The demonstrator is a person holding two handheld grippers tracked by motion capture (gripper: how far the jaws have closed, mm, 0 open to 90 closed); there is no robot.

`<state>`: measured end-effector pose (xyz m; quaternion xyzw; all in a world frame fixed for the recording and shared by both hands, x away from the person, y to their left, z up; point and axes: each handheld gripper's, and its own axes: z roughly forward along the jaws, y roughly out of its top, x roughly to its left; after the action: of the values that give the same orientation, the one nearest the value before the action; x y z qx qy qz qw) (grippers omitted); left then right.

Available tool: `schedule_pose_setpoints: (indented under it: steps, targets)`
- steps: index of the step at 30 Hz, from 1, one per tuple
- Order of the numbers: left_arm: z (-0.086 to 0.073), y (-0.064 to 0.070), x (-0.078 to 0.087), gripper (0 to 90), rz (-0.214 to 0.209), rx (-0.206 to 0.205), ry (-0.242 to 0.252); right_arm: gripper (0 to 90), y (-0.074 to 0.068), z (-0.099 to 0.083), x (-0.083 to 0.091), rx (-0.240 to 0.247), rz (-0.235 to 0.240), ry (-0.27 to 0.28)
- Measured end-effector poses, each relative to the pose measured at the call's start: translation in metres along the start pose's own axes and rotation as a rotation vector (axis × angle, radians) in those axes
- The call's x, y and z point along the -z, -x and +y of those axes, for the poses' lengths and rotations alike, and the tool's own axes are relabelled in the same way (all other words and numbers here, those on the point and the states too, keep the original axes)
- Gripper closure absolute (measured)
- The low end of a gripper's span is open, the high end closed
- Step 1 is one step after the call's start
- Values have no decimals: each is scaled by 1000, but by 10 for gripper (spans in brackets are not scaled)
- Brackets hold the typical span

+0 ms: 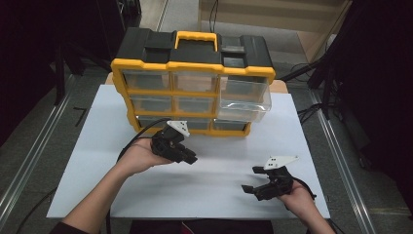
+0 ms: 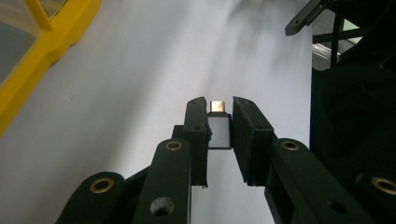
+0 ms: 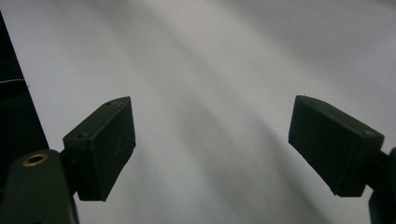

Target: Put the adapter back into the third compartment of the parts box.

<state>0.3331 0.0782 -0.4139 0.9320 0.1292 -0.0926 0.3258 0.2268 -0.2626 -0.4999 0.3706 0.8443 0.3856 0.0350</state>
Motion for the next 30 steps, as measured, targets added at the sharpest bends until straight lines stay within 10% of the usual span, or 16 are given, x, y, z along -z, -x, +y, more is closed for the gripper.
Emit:
schedule_pose_setpoints:
  steps: [30]
  targets:
    - [45,11,50,775,-32,-46,-3,131,5,0,1,-47,-10,34]
